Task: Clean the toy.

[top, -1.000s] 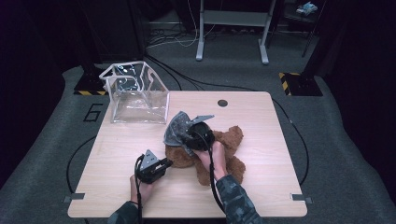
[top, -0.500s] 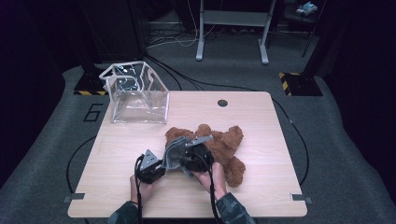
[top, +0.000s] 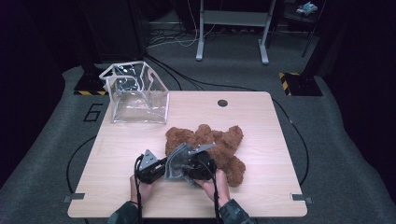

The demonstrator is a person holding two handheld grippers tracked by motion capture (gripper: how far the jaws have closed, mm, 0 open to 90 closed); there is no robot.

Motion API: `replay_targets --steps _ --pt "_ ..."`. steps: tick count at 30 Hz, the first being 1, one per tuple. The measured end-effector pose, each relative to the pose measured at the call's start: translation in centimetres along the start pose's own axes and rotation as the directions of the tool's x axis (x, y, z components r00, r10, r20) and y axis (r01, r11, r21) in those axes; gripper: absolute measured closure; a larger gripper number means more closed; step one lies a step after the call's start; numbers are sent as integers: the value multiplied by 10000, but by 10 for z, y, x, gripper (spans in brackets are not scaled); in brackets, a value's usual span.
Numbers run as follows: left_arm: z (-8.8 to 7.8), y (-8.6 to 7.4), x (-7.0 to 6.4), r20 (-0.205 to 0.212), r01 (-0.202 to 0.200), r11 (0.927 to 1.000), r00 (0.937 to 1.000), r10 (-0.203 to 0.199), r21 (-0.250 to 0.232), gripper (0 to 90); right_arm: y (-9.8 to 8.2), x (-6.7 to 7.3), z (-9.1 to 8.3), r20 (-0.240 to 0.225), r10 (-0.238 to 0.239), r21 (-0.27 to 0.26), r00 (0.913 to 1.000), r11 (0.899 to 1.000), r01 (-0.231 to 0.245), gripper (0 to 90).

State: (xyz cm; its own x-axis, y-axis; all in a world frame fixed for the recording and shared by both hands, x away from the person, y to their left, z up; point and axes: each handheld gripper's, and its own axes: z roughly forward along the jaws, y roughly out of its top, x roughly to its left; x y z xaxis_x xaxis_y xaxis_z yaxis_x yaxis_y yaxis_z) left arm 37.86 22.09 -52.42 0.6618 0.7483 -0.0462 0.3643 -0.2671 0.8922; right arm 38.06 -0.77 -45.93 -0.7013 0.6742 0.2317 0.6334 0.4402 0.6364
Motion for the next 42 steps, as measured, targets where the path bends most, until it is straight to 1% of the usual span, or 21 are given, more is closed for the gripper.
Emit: replay_targets --steps 1,2,3,4,5,6,7,8,9,11,15,16,17,19,21,26,29,32,36,39,42 --pt "0 0 0 12 15 10000 10000 -15 -2 796 8 0 -14 71 -60 -401 10000 9992 62 770" --pt "0 0 0 6 16 10000 10000 -16 -4 797 11 0 -20 128 -17 -588 9999 9983 25 769" --pt "0 0 -1 11 16 10000 10000 -16 -2 797 19 -1 -29 249 -179 -969 9995 9951 203 769" --pt "0 0 -1 11 16 10000 10000 -16 -2 796 19 -1 -29 249 -179 -969 9995 9951 203 769" --pt "0 0 -1 11 -15 10000 10000 15 58 796 33 -2 -42 576 -279 -1348 9980 9902 354 769" --pt "0 0 -1 11 -15 10000 10000 15 58 797 33 -2 -42 576 -279 -1348 9980 9902 354 769" --pt "0 0 -2 37 54 10000 10000 -54 66 797 50 -7 -53 971 -268 -1689 9949 9847 430 769" --pt "0 0 -2 37 54 10000 10000 -54 66 797 50 -7 -53 971 -268 -1689 9949 9847 430 769" --pt "1 0 -2 -40 44 10000 10000 -44 -3 797 64 -13 -58 1161 -340 -1934 9927 9795 562 769" --pt "1 0 -2 -40 38 10000 10000 -38 1 797 78 -19 -61 1461 -334 -2101 9887 9756 640 769" --pt "1 0 -2 -15 39 10000 10000 -39 3 797 104 -32 -50 1651 -143 -1879 9862 9811 457 769" --pt "1 0 -2 -10 39 10000 10000 -39 7 797 104 -32 -50 1651 -143 -1879 9862 9811 457 769" --pt "0 0 -2 8 25 10000 10000 -26 34 797 113 -39 -38 1650 -229 -1606 9860 9858 497 769" --pt "1 0 -2 -31 60 10000 10000 -60 -28 797 117 -41 -31 1698 -230 -1392 9852 9891 470 769" --pt "1 -1 -2 -77 44 10000 10000 -44 -77 797 122 -46 -9 1587 -16 -791 9873 9968 143 769" --pt "1 0 -2 -78 -108 9999 9999 109 36 801 120 -46 7 1438 185 -497 9894 9987 -114 770" --pt "0 -1 -2 -46 3 10000 10000 -3 -65 803 115 -39 -3 1311 60 -500 9913 9987 6 769" --pt "0 -1 -2 -5 45 9999 10000 -45 -109 802 111 -38 -8 1200 -68 -469 9927 9988 126 769" --pt "0 -1 -3 -16 51 10000 10000 -51 -60 803 99 -32 -13 1063 -180 -409 9942 9989 225 770" --pt "1 -1 -3 1 61 10000 10000 -61 -38 804 82 -25 -16 819 -304 -576 9962 9977 352 770" --pt "0 0 -2 57 -85 9999 9999 85 95 804 71 -19 -17 702 -343 -642 9969 9972 388 771"
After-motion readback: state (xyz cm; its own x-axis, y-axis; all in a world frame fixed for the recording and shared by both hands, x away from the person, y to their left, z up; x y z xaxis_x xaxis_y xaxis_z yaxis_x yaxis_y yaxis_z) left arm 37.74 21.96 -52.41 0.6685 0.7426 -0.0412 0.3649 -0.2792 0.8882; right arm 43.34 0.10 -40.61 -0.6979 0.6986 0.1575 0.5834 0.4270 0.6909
